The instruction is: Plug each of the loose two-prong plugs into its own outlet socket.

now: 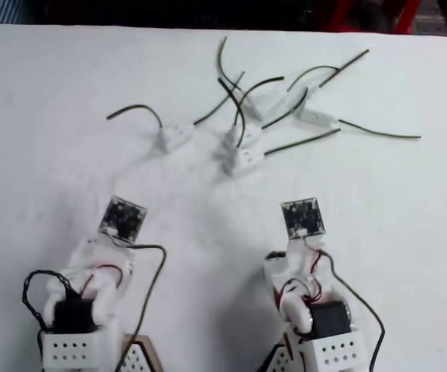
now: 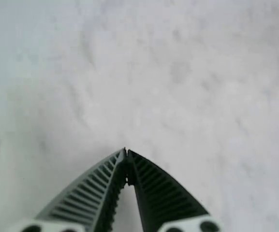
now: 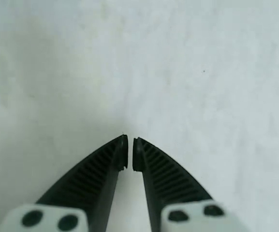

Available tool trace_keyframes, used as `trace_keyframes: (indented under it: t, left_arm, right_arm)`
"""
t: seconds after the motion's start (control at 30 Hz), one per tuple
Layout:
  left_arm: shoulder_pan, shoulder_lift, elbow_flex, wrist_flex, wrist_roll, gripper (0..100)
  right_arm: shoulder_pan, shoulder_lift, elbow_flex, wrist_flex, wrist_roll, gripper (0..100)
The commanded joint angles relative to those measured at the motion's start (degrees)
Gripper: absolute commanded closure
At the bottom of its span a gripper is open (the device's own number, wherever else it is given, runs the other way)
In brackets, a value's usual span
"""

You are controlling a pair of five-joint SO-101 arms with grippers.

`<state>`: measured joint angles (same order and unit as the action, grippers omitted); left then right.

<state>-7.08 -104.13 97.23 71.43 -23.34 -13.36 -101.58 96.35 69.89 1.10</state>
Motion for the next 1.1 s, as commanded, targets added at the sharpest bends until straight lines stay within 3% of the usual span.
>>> trace_keyframes:
  t: [0.0, 0.17, 1.07]
  left_arm:
    - [-1.1, -0.2, -0.3, 1.6, 1.9, 98]
    - [-6.0, -0.1, -0.3, 1.8, 6.9, 97]
    - [-6.0, -0.1, -0.3, 1.9, 7.6, 97]
  right_arm:
    - [0.3, -0.7, 0.6, 2.2, 0.0, 98.0]
    - [0.3, -0.7, 0.6, 2.2, 0.0, 98.0]
    - [0.3, -0.7, 0.6, 2.2, 0.0, 98.0]
